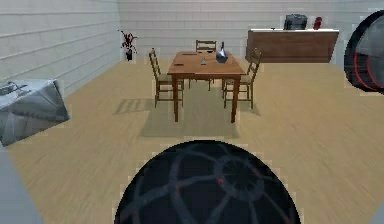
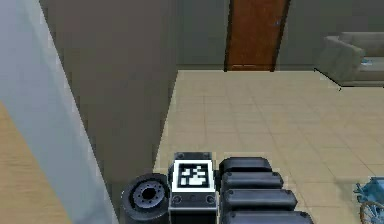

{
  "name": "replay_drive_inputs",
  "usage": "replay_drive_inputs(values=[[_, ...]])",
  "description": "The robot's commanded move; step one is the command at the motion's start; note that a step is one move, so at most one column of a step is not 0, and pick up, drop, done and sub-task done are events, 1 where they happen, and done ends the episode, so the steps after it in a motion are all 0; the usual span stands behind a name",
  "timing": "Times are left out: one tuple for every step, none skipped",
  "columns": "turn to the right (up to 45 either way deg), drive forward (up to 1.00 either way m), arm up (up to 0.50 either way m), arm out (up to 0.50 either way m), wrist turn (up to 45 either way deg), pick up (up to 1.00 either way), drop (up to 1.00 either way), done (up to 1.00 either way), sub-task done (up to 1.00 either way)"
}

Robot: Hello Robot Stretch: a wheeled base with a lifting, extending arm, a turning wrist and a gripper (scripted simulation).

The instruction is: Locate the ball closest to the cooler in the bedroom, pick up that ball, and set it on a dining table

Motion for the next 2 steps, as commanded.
replay_drive_inputs(values=[[0.0,0.60,0.00,0.00,0.0,0.00,0.00,0.00,0.00],[-15.0,0.00,0.00,0.00,0.0,0.00,0.00,0.00,0.00]])
